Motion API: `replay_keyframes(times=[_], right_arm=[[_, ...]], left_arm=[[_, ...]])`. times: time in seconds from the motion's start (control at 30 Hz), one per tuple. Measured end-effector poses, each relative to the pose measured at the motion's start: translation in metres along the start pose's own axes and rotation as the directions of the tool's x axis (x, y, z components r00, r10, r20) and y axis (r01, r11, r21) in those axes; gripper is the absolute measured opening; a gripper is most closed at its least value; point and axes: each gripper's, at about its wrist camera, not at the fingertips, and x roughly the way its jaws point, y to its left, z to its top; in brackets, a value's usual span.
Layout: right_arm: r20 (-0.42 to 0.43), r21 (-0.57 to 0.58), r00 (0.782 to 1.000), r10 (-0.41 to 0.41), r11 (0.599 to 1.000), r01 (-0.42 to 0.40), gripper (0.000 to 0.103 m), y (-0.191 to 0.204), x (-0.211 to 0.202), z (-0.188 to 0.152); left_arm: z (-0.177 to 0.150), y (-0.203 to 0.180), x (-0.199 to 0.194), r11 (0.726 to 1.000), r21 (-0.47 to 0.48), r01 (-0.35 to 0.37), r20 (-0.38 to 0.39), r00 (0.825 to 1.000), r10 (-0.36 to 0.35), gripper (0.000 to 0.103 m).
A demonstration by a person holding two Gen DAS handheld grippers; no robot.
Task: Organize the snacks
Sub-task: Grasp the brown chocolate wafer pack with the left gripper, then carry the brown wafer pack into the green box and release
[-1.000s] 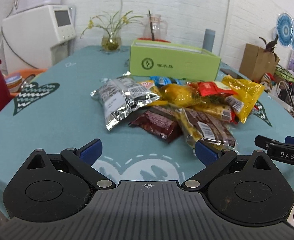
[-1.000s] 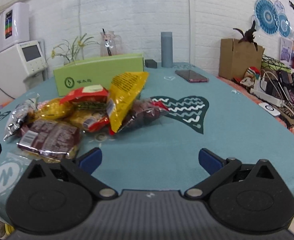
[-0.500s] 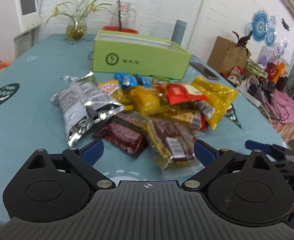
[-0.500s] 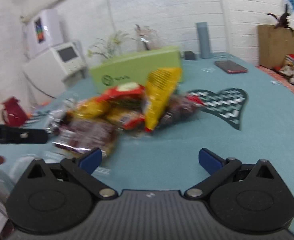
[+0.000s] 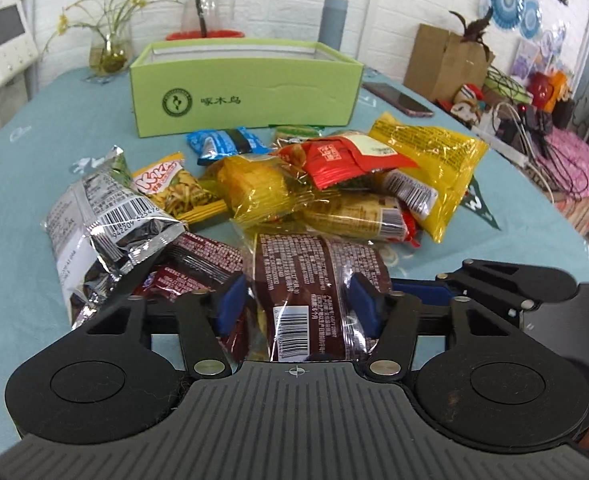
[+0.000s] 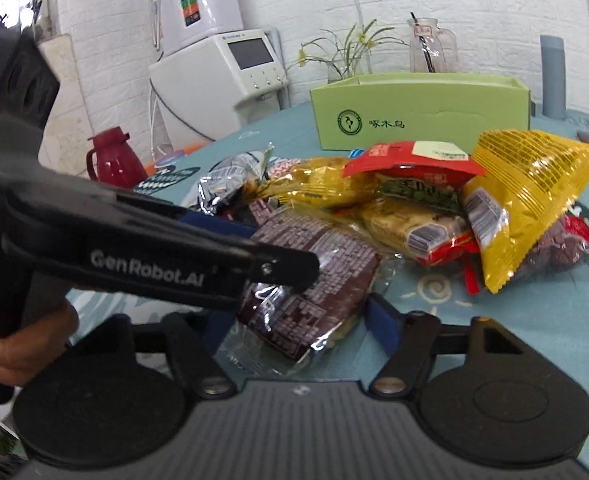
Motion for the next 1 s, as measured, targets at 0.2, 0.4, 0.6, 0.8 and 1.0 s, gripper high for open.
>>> replay_keyframes(times=[0.2,0.4,0.6,0.8,1.0], right_arm=[[0.027,0.027,1.0,-0.003,1.0,0.002,0.063,0.013,-0.026,0.007],[0.171,-0.043,0.985,0.028,0.999,-0.02,0.063,0.025,-0.045,0.062],[0.222,-0.167,0.975,-0.003,0.985,0.042,0.063,-0.004,0.011,0.161],[0.071,-0.157,0.994,-0.081,0.983,0.091,0.063,-0.058,0.123,0.254],[-0.068,-0.107,0.992,-0.104,0.99,0.096,0.065,-0.102,0.208,0.268]], left_arm=[[0.007,0.01,-0.022,0.996,-0.046,0.079,-0.023,0.997,-0.08,0.025],[0.055,0.021,-0.067,0.994,-0.045,0.099,0.124,0.988,-0.092,0.027],[0.145,0.041,-0.041,1.0,0.012,-0.006,0.263,0.965,0.002,0.028],[0.237,0.088,0.054,0.999,-0.009,-0.044,0.212,0.976,0.045,0.025],[0.265,0.14,0.145,0.997,-0.068,-0.034,0.108,0.993,0.042,0.036]])
